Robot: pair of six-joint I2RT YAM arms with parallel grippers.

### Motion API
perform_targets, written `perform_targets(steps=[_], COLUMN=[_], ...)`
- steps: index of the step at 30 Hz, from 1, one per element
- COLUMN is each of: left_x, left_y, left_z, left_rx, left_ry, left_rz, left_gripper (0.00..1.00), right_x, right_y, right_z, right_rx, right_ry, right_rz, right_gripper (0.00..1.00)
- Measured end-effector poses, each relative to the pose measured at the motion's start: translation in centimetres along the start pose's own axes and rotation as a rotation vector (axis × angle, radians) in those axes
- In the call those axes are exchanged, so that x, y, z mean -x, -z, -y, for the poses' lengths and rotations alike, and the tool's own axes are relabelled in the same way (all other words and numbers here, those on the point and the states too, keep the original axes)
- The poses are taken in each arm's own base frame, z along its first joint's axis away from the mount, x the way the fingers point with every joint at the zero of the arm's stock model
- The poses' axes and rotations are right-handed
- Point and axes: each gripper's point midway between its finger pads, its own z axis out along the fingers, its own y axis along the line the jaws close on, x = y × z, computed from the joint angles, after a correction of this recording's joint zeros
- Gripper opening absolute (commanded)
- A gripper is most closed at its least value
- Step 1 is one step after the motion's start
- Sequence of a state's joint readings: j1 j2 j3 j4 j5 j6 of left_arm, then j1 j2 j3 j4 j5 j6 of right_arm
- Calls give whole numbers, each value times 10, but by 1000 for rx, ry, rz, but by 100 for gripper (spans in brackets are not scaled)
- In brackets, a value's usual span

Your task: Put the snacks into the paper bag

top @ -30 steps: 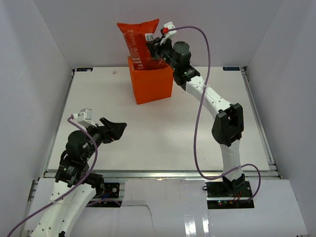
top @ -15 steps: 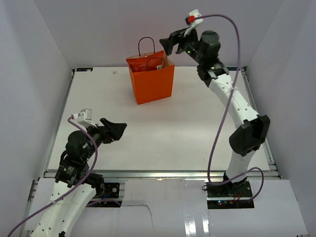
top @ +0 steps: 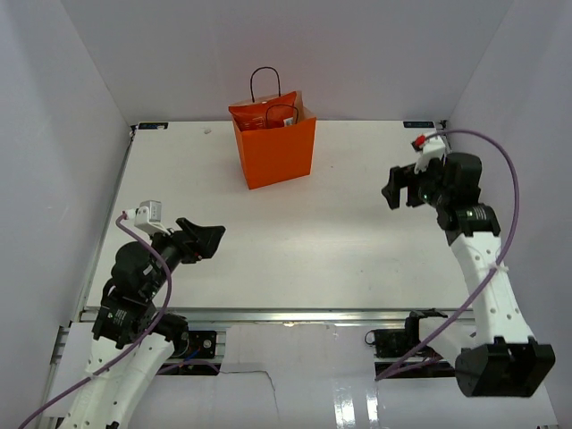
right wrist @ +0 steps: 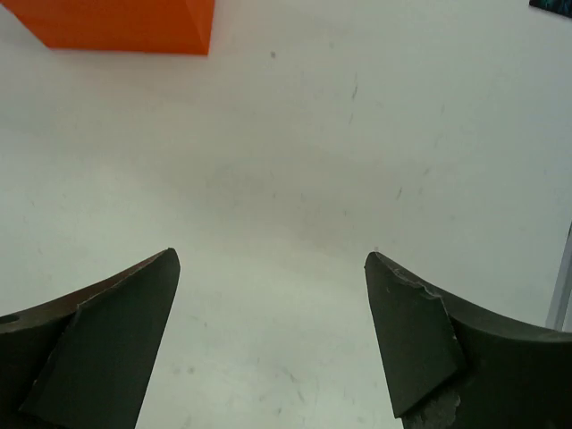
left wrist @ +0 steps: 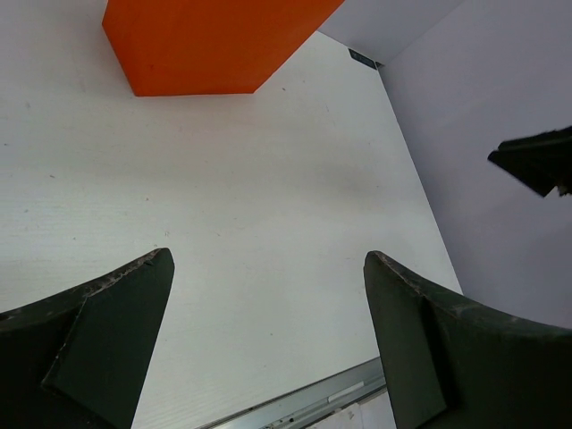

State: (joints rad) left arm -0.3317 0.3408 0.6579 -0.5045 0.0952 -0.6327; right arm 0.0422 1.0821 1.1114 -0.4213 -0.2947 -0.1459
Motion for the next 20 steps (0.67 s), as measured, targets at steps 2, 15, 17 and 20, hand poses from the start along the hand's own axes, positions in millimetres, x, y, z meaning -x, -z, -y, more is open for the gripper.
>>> perform_targets(steps=[2,15,17,20], left_x=[1,0,0,0], left_y=[1,1,1,1], left_z=[1,2,3,3], left_rx=[-1,-3,-6,-6], left_ry=[-5,-20,-22,-22], left_rz=[2,-20,-21,-21], left_gripper=[98,98,98,98], right_x=[-34,-45,-46,-46], right_y=[18,59,59,59], right_z=[-4,11,14,16], right_rx=[-26,-229,-246,-262], right_ry=[6,-42,-58,-75], right_rz=[-54,-19,-25,-24], right_gripper=[90,90,90,90])
